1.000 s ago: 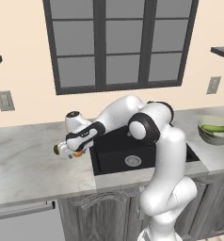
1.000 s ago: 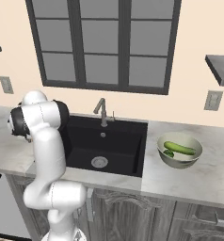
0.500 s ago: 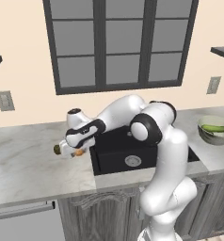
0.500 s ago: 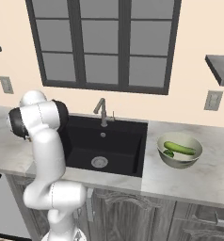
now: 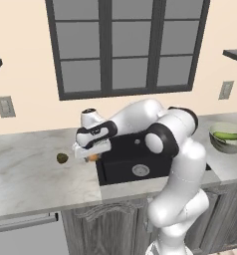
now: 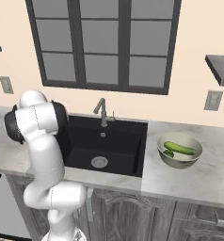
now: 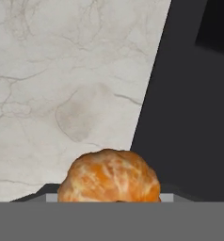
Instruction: There is a mixed pile of frozen fruits and vegetables on the counter. Locate all the frozen vegetables and place the items in a bowl on the counter. Take all the frozen fruits and defrost them in a running sink.
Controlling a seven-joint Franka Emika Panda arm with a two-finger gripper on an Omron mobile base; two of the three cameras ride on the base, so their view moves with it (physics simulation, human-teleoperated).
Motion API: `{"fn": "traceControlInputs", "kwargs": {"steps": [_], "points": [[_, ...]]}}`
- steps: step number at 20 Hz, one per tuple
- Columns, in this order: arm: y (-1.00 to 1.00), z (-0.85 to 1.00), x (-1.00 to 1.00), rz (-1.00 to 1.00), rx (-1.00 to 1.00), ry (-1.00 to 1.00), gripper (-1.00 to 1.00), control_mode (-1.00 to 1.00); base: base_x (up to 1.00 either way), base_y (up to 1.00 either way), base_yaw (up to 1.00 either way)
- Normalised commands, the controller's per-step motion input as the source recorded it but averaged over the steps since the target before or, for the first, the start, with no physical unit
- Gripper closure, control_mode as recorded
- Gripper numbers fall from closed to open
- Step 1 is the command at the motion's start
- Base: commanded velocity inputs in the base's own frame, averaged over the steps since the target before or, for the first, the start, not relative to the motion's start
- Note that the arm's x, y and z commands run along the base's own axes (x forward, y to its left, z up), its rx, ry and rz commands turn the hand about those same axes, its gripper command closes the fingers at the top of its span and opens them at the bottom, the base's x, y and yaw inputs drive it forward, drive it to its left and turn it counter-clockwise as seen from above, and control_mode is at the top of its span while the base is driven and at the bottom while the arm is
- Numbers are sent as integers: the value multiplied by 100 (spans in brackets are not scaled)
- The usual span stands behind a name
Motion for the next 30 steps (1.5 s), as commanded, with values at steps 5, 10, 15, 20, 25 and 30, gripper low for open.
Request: {"fn": "traceControlInputs", "kwargs": {"steps": [5,10,15,20,25,30], "points": [[-44,13,-13,-7,0,0,100,-100,0,0,0],[-40,4,-11,-9,0,0,100,-100,0,0,0],[-44,-2,0,-8,4,0,100,-100,0,0,0],[-29,-3,15,-6,1,5,100,-100,0,0,0],[-37,-31,10,-11,0,4,100,-100,0,0,0],[-41,-40,19,-8,0,1,100,-100,0,0,0]]}}
